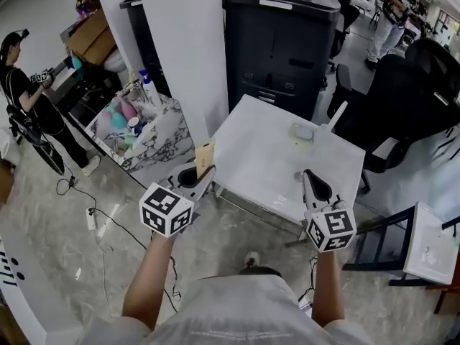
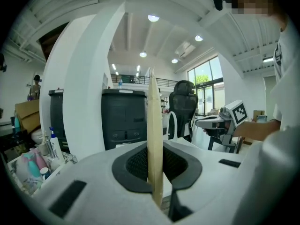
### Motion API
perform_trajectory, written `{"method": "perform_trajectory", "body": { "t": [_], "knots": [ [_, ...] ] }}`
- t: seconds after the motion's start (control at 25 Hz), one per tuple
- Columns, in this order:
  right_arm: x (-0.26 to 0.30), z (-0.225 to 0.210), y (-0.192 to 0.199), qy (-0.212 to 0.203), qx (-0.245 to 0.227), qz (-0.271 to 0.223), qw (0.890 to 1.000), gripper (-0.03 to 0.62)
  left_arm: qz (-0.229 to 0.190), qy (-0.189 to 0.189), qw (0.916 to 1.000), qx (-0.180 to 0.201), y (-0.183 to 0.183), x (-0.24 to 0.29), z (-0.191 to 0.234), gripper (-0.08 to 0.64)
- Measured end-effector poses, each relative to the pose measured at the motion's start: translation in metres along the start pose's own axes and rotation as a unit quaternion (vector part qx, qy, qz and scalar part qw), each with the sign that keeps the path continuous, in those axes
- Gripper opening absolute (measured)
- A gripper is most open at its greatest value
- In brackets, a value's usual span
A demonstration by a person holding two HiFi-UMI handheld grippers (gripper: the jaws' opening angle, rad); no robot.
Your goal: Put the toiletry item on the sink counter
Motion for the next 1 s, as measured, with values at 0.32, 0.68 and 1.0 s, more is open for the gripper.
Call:
{"method": "perform_trajectory", "body": {
  "t": [0.32,0.68,1.0],
  "knots": [
    [0.068,-0.044,0.009,-0.037,0.017,0.025,0.999,-0.003,0.028,-0.006,0.9995,-0.014,-0.016,0.063,0.03,0.029],
    [0.126,-0.047,0.027,0.009,0.065,0.065,0.996,-0.003,0.078,0.113,0.9899,-0.035,0.002,0.155,0.097,0.029],
    [0.187,-0.036,0.041,0.107,0.122,0.103,0.981,-0.003,0.177,0.231,0.9518,-0.097,0.05,0.272,0.18,0.029]
  ]
}}
Point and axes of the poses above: the fingertips, and each gripper's own axes: x forward along the fingers, z to its left, y out of its underside, the point moved 10 cm from there along -x, backward along the fingers, and after that the axes turned 11 degrees about z, right-handed, at the moved point
